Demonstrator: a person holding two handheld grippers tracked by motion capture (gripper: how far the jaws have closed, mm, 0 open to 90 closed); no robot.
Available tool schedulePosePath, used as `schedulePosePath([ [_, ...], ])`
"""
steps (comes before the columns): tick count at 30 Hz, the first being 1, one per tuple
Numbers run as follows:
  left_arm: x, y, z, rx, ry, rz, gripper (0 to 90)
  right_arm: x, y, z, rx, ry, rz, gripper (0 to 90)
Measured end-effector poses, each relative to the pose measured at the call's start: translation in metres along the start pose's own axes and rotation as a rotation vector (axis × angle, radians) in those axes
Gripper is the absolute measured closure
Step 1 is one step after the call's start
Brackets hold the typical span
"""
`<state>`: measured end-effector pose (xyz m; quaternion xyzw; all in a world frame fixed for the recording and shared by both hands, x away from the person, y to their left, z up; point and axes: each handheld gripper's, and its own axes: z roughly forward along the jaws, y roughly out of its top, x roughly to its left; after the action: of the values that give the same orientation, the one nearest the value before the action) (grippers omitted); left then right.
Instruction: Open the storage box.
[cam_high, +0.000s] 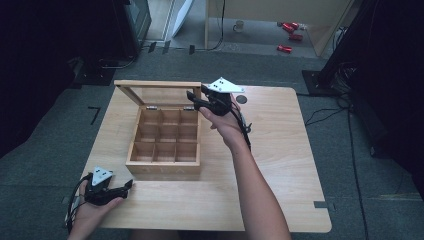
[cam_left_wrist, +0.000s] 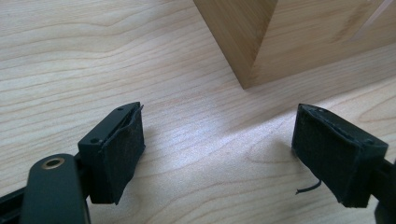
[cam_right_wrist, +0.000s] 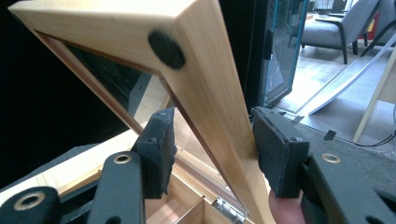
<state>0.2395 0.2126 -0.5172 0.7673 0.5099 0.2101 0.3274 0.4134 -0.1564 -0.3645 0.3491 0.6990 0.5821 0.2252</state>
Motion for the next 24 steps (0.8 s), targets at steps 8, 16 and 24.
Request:
schedulePosePath([
  [8, 0.000, 0.000, 0.000, 0.000, 0.001, 0.000, 17.4, -0.012, 0.000, 0.013, 0.008, 0.004, 0.049, 50.5],
  [16, 0.000, 0.000, 0.000, -0.001, -0.002, -0.003, 17.3, -0.025, -0.009, 0.027, 0.019, 0.009, 0.108, 50.1],
  [24, 0.001, 0.001, 0.001, 0.000, -0.007, -0.003, 17.3, -0.033, -0.008, 0.033, 0.016, -0.037, 0.085, 60.4],
])
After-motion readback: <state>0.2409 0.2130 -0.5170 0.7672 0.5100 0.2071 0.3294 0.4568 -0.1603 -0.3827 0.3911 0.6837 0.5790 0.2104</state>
